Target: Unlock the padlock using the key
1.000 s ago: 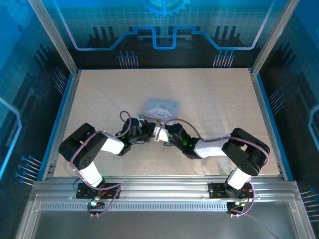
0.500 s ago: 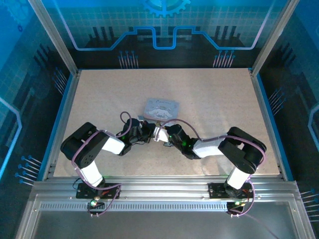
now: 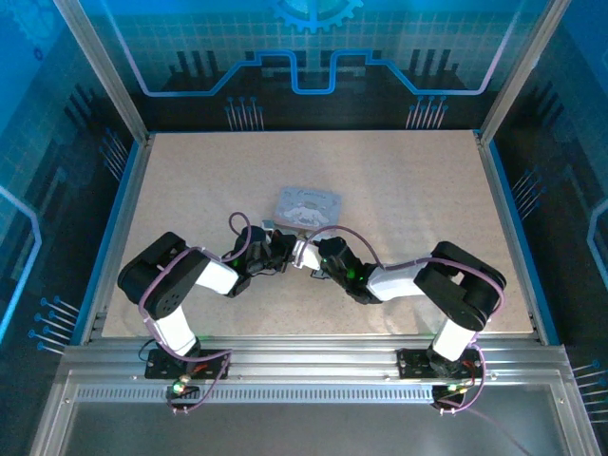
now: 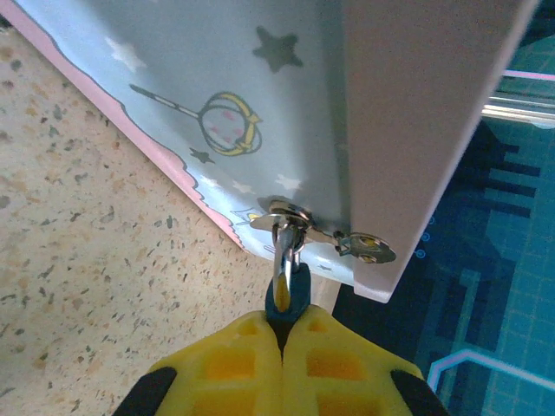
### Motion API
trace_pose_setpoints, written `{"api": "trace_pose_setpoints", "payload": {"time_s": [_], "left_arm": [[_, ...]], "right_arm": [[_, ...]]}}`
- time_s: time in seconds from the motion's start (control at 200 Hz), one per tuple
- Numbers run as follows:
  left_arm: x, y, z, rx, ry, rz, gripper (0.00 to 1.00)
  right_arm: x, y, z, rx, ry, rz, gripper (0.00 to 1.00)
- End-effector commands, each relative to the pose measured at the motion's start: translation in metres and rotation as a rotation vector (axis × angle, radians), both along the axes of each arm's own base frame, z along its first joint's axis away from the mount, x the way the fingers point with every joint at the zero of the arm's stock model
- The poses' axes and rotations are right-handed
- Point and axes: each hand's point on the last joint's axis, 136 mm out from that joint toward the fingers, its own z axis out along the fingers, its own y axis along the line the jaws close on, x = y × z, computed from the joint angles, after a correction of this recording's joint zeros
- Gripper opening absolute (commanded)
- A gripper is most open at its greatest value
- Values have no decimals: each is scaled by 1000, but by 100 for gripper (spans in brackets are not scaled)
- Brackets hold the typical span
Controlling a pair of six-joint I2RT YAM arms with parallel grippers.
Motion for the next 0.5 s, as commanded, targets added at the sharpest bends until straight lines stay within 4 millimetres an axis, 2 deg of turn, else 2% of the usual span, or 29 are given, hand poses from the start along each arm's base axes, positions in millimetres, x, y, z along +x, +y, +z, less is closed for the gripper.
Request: {"api": "trace_pose_setpoints", "payload": {"time_s": [0.0, 0.255, 0.495], "left_arm": [[5, -11, 21, -59, -59, -22, 1], [5, -12, 21, -60, -60, -22, 1], [4, -13, 19, -56, -57, -23, 1]], "right_arm": [[6, 15, 16, 85, -24, 7, 7], [5, 15, 19, 113, -12, 4, 0], [3, 20, 23, 183, 35, -2, 0]]}}
